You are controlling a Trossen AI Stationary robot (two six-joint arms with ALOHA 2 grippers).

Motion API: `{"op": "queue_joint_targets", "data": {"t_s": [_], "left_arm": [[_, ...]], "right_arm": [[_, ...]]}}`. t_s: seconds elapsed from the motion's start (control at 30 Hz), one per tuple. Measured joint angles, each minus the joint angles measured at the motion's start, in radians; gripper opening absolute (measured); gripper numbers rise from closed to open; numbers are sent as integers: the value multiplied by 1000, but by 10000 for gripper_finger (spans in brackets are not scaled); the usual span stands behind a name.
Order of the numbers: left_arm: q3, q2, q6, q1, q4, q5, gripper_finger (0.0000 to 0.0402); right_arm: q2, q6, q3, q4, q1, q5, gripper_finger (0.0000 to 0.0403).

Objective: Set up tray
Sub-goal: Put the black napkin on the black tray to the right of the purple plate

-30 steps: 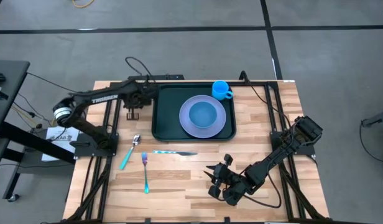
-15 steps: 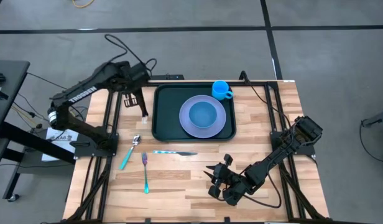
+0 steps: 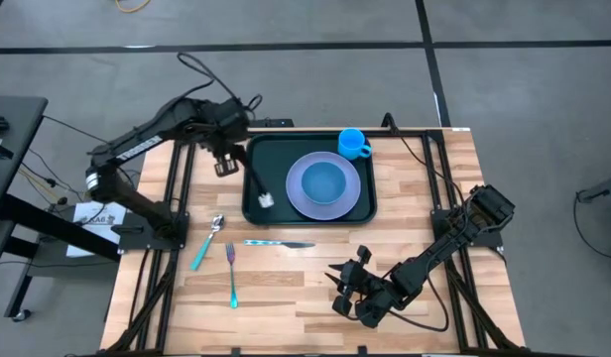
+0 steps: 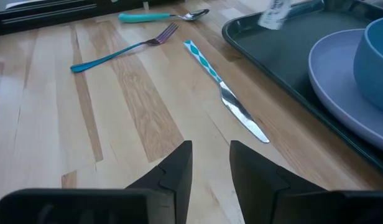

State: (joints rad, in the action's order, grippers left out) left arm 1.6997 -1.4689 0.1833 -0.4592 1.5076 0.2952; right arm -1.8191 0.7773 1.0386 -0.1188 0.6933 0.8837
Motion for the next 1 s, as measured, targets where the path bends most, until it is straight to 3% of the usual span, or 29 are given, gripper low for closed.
{"op": "queue_joint_targets", "data": {"t_s": [0.2, 0.37, 0.6, 0.77, 1.0], "left_arm": [[24, -125, 84, -104, -137, 6, 0], [136, -246, 116, -214, -258, 78, 0], [290, -346, 85, -300, -331, 88, 0], [219, -367, 33, -307, -336, 57, 0], [-20, -367, -46, -283, -393, 2, 0]], "right_arm": [[0, 0, 0, 0, 0, -2, 100], [0, 0, 0, -6, 0, -14, 100], [0, -1, 0, -11, 0, -20, 100], [0, 0, 0, -10, 0, -28, 100], [0, 0, 0, -5, 0, -52, 100]]}}
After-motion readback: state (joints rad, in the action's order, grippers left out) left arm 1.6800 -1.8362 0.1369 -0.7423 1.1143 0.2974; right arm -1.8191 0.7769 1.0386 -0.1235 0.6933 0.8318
